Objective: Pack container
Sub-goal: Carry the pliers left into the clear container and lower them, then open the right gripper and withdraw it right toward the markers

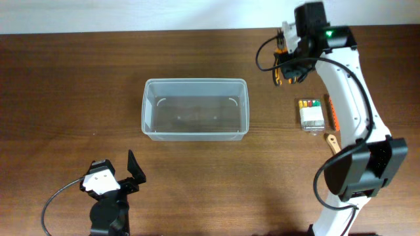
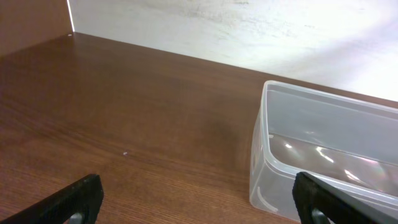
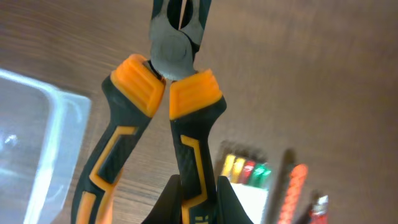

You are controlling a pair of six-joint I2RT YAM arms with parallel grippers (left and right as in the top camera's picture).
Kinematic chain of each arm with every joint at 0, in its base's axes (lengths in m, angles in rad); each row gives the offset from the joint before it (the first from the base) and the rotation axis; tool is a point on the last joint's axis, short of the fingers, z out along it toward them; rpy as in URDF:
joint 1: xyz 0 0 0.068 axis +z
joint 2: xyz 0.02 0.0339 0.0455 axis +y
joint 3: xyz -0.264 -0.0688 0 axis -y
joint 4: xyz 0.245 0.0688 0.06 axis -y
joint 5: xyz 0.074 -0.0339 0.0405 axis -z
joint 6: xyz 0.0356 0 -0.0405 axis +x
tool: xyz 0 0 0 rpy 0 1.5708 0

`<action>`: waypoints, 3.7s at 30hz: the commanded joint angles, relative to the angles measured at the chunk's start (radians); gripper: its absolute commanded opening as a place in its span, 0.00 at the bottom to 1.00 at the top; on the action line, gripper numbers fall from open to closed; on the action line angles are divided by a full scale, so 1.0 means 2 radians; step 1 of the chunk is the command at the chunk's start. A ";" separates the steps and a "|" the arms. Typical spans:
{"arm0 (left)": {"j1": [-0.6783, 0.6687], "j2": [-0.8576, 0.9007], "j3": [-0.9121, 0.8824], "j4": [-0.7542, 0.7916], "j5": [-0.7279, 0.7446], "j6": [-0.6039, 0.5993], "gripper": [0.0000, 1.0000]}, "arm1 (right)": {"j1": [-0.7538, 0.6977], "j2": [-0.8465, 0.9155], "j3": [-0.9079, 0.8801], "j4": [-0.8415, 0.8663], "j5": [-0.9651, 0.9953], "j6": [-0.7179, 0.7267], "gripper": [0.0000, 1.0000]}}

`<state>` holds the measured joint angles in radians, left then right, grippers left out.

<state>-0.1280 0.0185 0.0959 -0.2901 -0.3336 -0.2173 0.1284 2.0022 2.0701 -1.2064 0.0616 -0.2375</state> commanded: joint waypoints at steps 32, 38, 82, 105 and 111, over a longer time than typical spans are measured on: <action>-0.002 -0.003 -0.002 -0.001 -0.002 0.004 0.99 | 0.173 0.002 -0.056 -0.007 -0.184 -0.440 0.04; -0.002 -0.003 -0.002 -0.001 -0.002 0.004 0.99 | 0.185 0.004 -0.125 0.065 -0.184 -0.440 0.04; -0.002 -0.003 -0.002 -0.001 -0.002 0.004 0.99 | 0.144 0.010 -0.046 0.072 -0.208 -0.159 0.99; -0.002 -0.003 -0.002 -0.001 -0.002 0.004 0.99 | -0.189 -0.008 0.030 -0.151 -0.116 -0.057 0.98; -0.002 -0.003 -0.002 -0.001 -0.002 0.004 0.99 | -0.180 -0.008 -0.094 -0.074 -0.103 -0.039 0.99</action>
<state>-0.1280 0.0185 0.0959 -0.2897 -0.3336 -0.2173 -0.2451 1.9739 1.9873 -1.3987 -0.1894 -0.3473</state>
